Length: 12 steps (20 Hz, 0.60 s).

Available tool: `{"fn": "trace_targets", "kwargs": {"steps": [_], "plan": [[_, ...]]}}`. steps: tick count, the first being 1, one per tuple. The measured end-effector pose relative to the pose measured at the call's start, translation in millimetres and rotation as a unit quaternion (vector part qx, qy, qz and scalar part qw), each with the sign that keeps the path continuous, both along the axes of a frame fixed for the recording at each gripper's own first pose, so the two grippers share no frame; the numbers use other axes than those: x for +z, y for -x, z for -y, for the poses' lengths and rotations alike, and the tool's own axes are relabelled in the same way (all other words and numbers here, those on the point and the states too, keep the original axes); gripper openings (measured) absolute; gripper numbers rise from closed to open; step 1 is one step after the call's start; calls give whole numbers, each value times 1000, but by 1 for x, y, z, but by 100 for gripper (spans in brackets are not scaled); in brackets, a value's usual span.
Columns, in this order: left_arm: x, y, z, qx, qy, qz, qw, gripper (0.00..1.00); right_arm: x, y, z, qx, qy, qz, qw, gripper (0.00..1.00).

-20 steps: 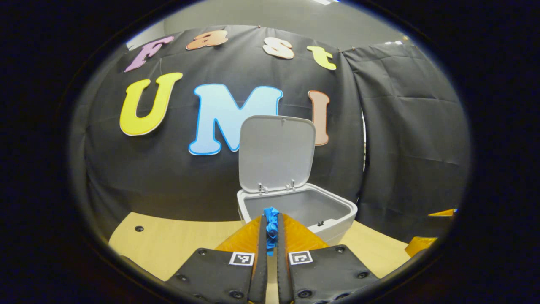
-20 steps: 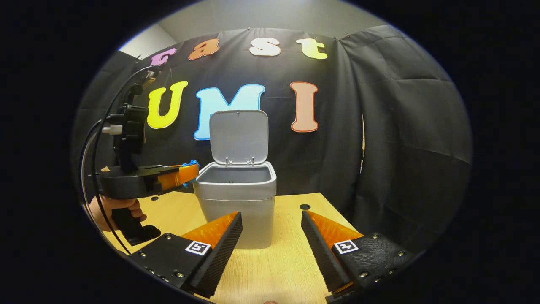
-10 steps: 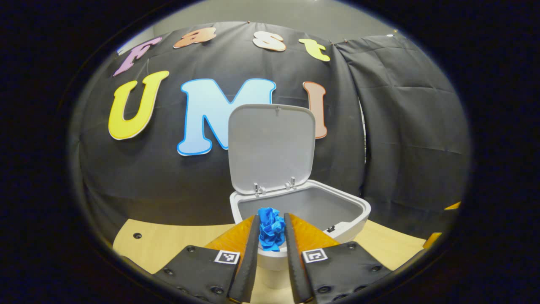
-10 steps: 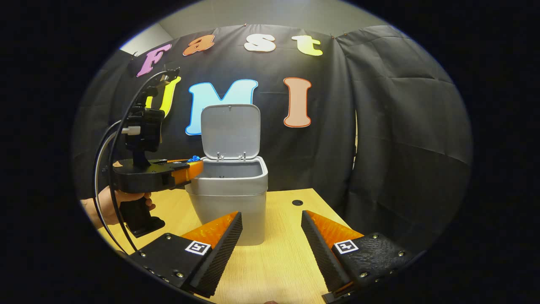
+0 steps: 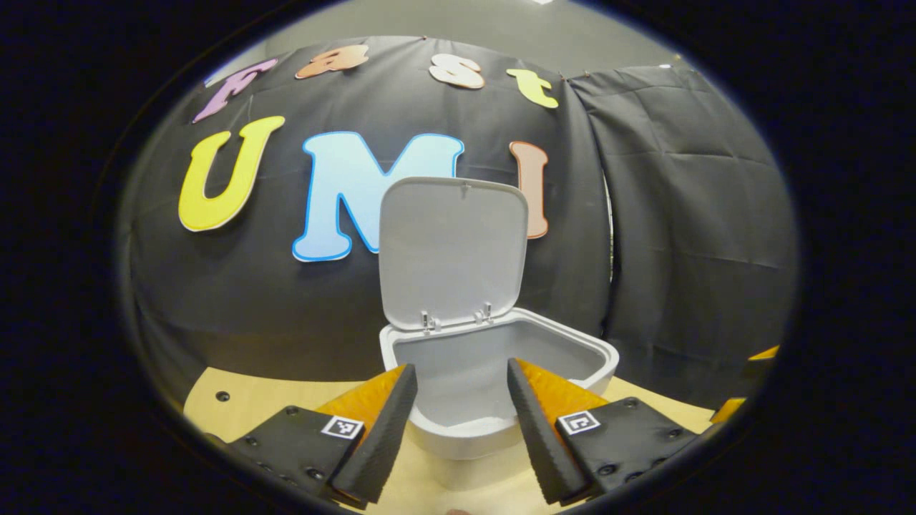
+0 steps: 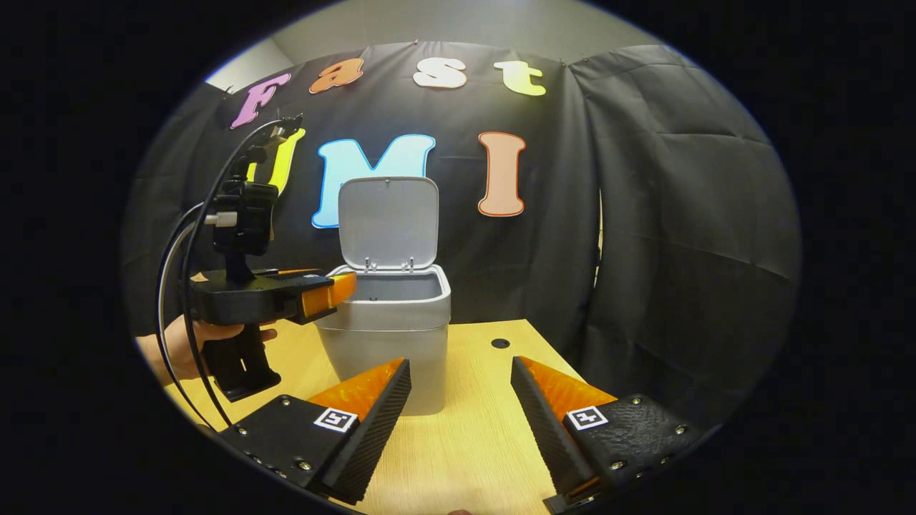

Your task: Press the lid of the desktop garbage bin to open it, pick up the crumpled paper on the desktop and throw it into the bin, then pick up the pop can on the desktop and drop it into the bin, and finally close the garbage bin lid.

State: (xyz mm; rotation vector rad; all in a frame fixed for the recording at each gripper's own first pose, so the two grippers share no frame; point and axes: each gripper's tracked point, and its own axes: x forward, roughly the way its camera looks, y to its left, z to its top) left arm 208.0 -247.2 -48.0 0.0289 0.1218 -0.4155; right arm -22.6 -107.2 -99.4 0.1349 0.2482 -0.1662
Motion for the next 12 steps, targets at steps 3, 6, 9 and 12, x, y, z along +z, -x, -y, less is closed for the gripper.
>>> {"fn": "trace_targets", "kwargs": {"steps": [3, 6, 9, 12], "plan": [[9, 8, -9, 11, 11, 11, 1000, 93, 4, 1, -5, 8, 1, 5, 1000, 91], [17, 20, -22, 23, 20, 16, 999, 96, 8, 4, -13, 19, 1, 12, 1000, 91], [26, 36, -41, 39, 23, 24, 999, 95, 12, 5, -23, 37, -1, 21, 999, 91], [35, 53, -61, 55, 25, 36, 998, 94, 21, 9, -40, 68, -7, 45, 997, 96]]}}
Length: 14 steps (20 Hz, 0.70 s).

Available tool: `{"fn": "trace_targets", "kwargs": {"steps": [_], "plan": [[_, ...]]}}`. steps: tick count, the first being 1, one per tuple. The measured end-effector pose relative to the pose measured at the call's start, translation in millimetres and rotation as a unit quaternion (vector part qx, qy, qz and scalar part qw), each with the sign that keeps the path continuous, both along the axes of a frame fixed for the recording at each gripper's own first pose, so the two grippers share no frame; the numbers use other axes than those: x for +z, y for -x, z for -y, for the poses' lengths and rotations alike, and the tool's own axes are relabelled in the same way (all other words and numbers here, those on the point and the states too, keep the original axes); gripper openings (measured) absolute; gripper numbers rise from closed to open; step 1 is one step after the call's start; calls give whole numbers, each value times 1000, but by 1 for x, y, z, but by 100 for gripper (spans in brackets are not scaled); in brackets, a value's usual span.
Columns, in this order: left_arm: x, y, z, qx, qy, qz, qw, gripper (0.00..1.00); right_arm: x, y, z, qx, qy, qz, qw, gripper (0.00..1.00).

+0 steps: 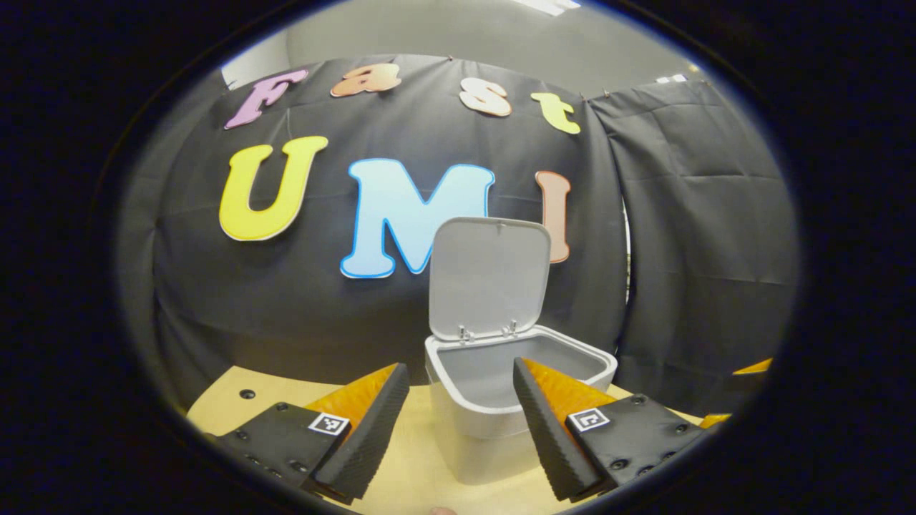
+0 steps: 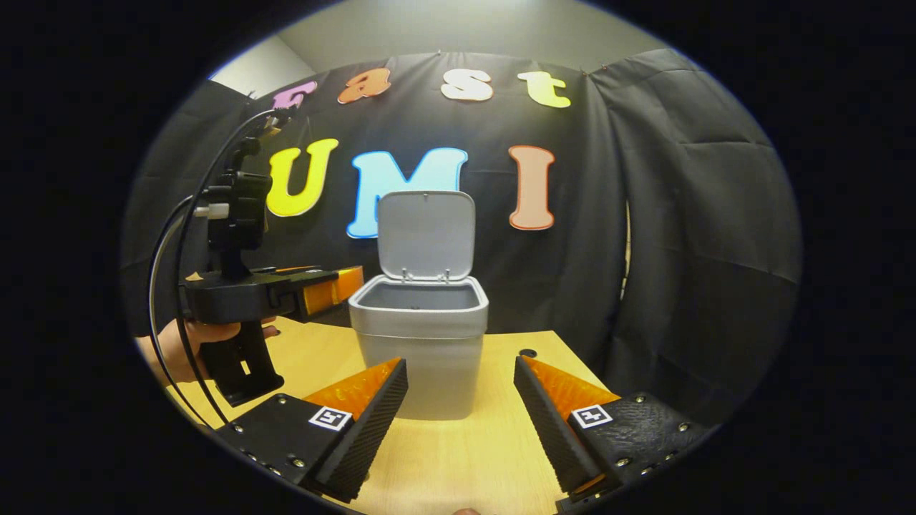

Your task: Press the lid of the desktop garbage bin to open it, pick up the crumpled paper on the desktop and throw it into the bin, then pick up the pop can on the desktop and drop it into the bin, and finally close the garbage bin lid.

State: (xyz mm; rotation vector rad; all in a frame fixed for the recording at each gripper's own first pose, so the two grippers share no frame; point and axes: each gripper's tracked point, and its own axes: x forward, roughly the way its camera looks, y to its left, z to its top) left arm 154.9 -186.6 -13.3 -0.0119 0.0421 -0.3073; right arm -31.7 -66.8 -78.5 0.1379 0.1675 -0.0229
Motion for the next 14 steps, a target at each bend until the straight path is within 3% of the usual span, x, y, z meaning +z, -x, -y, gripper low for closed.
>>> {"fn": "trace_targets", "kwargs": {"steps": [13, 14], "plan": [[4, 72, -80, 74, -11, 10, 997, 96, -22, 11, -93, 134, -21, -31, 990, 93], [3, 76, -86, 78, -11, 10, 997, 96, -26, 11, -102, 144, -25, -36, 989, 96]]}}
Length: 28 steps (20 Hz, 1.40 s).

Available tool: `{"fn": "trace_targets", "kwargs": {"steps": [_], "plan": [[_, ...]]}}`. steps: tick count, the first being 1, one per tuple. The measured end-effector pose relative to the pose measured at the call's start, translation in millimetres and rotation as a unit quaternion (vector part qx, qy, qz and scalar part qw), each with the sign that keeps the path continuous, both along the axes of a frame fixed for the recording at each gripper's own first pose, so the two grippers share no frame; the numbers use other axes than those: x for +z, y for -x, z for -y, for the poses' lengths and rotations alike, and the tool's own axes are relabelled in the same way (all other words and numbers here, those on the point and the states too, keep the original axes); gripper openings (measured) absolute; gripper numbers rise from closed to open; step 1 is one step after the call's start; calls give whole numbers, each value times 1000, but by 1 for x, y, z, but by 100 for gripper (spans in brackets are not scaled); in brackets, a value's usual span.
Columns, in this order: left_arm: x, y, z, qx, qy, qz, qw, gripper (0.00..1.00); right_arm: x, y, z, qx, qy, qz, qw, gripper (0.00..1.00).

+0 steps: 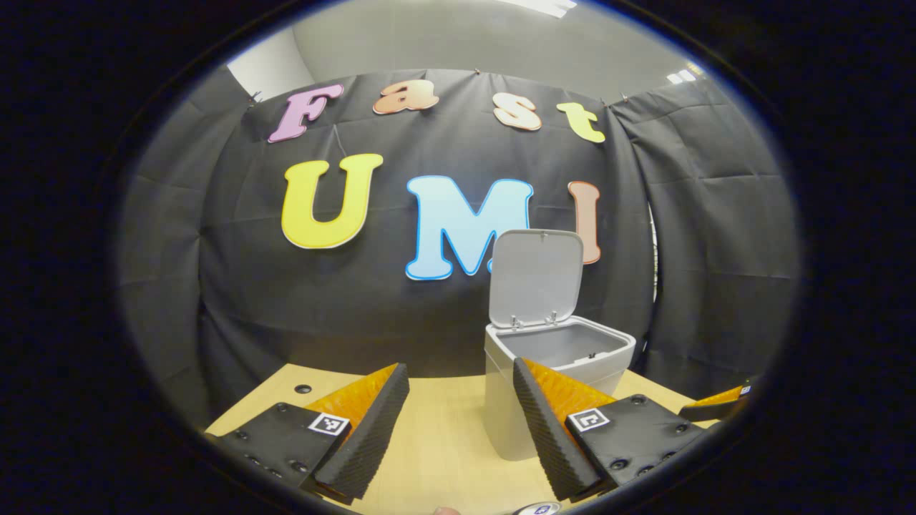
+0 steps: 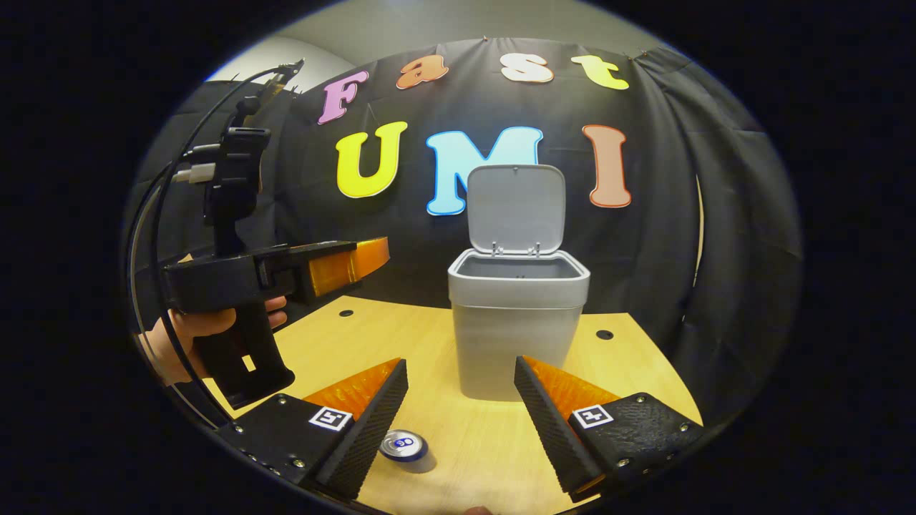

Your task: Press the lid of the desktop garbage bin to open it, pick up the crumpled paper on the desktop and throw it into the bin, then pick up the pop can on the desktop and drop it into the bin, and finally close the garbage bin lid.

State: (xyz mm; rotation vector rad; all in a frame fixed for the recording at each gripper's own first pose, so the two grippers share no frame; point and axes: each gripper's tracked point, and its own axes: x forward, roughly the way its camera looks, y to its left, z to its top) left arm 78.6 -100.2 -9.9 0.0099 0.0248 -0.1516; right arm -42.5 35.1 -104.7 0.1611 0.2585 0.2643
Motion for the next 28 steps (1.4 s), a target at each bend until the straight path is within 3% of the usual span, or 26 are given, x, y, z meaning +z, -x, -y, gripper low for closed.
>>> {"fn": "trace_targets", "kwargs": {"steps": [6, 17, 28], "plan": [[-3, 23, -33, 9, -2, -1, 1000, 96, -22, 2, -31, 20, 2, -38, 999, 96], [1, 52, -58, -29, 4, 16, 999, 96, -94, 8, -74, 37, 50, -159, 985, 96], [-17, 63, -85, 25, 14, -14, 999, 96, -151, 9, -83, 86, 99, -225, 965, 97]]}}
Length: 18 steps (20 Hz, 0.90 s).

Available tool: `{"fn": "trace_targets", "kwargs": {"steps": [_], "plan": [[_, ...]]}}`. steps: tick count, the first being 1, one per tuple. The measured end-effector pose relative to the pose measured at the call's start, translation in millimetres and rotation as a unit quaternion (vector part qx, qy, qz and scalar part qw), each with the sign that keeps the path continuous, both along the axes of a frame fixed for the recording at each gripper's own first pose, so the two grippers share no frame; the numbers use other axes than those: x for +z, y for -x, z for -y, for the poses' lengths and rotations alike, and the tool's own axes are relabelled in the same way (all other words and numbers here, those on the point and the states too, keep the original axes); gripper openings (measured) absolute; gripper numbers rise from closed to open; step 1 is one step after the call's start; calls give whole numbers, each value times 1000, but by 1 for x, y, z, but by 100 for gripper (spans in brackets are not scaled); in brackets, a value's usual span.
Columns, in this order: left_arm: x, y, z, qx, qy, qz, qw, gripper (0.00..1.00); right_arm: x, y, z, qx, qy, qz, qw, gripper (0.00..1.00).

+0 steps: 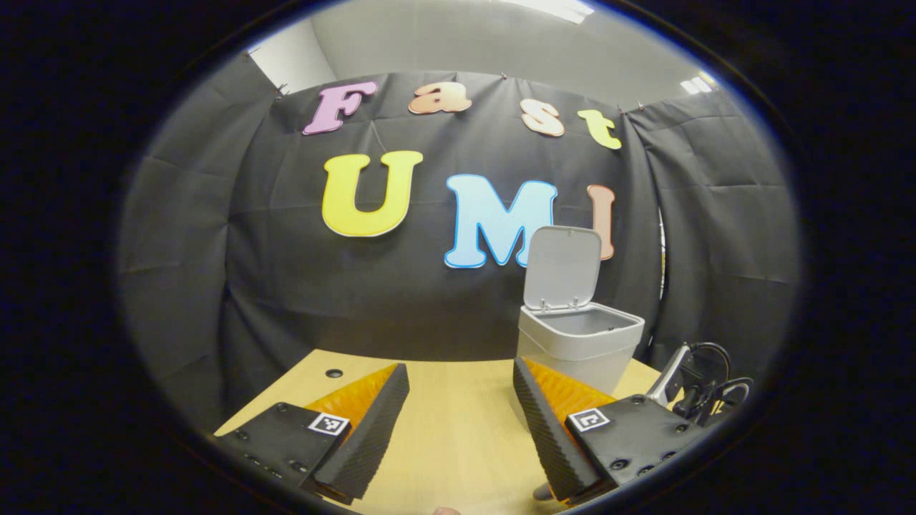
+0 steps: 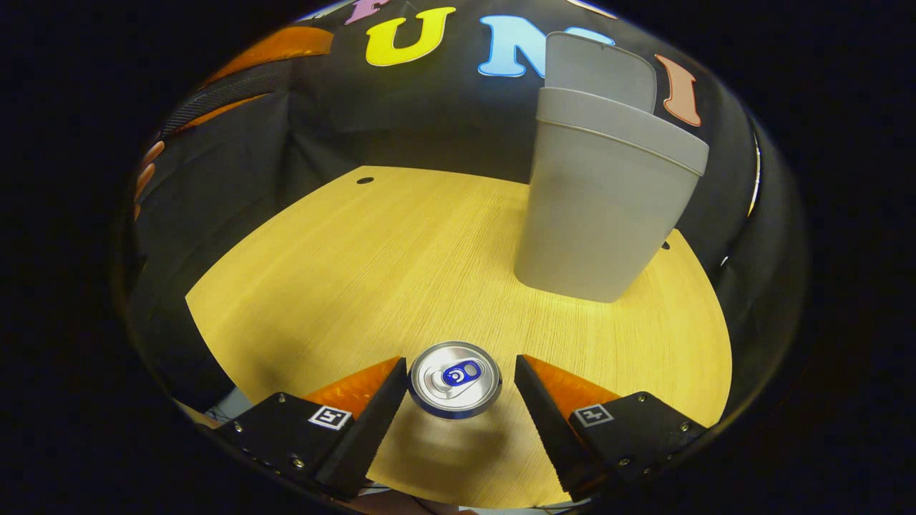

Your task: Press the lid of the desktop garbage bin to open it, pick up the crumpled paper on the desktop and throw it into the bin, then pick up the pop can on the desktop and drop it into the bin, and finally close the garbage bin lid.

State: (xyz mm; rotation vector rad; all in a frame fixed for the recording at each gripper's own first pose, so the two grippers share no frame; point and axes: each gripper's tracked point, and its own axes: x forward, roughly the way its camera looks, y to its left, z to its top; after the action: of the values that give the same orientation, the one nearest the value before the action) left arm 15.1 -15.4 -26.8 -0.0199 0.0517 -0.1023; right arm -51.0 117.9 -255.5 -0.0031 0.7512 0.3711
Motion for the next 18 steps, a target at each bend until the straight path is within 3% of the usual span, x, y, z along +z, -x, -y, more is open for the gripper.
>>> {"fn": "trace_targets", "kwargs": {"steps": [7, 9, 12, 18], "plan": [[-2, 4, -4, 19, -6, -5, 1000, 96, -13, 0, 2, 17, 7, -4, 1000, 95], [-2, 4, -2, 21, -8, -4, 1000, 95, -14, -2, 2, 23, 6, -3, 1000, 85], [-3, 1, 1, 21, -8, -5, 1000, 95, -12, -1, 6, 25, 2, 0, 1000, 84], [-2, -5, 14, 17, -9, -2, 1000, 95, 18, -3, 22, 8, -22, 29, 999, 84]]}}
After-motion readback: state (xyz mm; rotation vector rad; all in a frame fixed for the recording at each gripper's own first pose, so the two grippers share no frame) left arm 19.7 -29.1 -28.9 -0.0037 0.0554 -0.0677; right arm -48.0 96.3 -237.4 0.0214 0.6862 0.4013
